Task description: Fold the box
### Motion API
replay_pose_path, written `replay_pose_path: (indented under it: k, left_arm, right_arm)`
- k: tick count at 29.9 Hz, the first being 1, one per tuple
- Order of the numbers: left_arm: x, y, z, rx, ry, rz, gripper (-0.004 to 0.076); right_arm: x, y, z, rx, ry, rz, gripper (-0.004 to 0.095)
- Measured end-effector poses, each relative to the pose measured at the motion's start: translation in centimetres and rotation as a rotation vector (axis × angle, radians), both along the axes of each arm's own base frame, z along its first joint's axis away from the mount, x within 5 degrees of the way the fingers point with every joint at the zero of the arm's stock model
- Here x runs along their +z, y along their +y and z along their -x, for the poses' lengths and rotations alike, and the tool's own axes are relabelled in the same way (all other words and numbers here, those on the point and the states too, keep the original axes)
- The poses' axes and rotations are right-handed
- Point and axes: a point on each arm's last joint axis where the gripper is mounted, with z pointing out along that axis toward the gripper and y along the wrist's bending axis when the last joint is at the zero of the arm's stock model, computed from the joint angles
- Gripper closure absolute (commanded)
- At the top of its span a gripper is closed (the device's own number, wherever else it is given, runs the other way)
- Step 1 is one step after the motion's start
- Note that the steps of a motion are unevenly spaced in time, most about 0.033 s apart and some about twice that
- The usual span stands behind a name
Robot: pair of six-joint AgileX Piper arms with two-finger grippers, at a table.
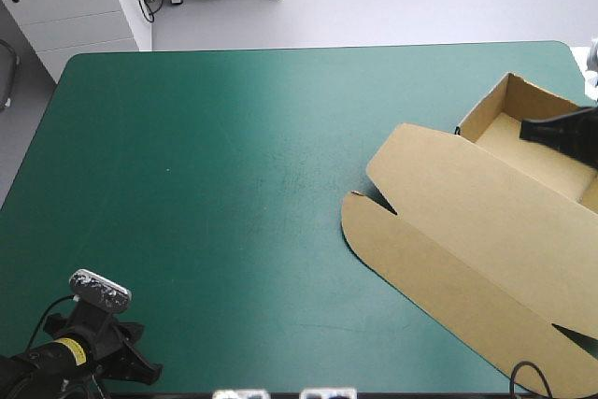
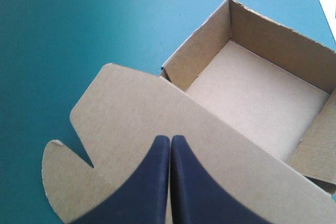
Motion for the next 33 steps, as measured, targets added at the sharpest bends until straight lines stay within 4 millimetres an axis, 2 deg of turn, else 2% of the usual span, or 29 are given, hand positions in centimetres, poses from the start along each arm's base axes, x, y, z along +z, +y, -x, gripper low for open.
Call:
replay_pose_path:
  k: [2,6,13,19,25,29,33]
  left_arm:
    - [0.0,0.0,0.0,0.000,0.001,0.000,0.0731]
    - [-0.1,0.0,0.0,0.000,0.002,-0.001,0.0731]
    - [-0.1,0.0,0.0,0.000,0.003,0.003,0.0731]
    - [-0.1,0.0,0.0,0.000,0.003,0.003,0.0731]
    - [-0.1,0.0,0.0,0.000,0.003,0.003,0.0731]
    - [-0.1,0.0,0.0,0.000,0.003,0.003,0.0731]
    - [-0.1,0.0,0.0,0.010,0.005,0.009,0.0731]
  right_arm:
    - [-0.6,0.4,2.2,0.011,-0.012,0.013,0.0920]
    - [-3.4,0.6,5.4,0.001,0.020,0.045,0.0922]
    - [-10.8,1.2,9.9,0.026,0.116,0.040,0.0922]
    - [-16.6,1.4,11.6,0.025,0.148,0.026,0.0922]
    - [-20.9,1.5,12.1,0.020,0.160,0.020,0.0922]
    - [-22.4,1.5,12.1,0.016,0.170,0.017,0.0922]
    - [-22.6,1.4,11.9,0.014,0.163,0.017,0.0922]
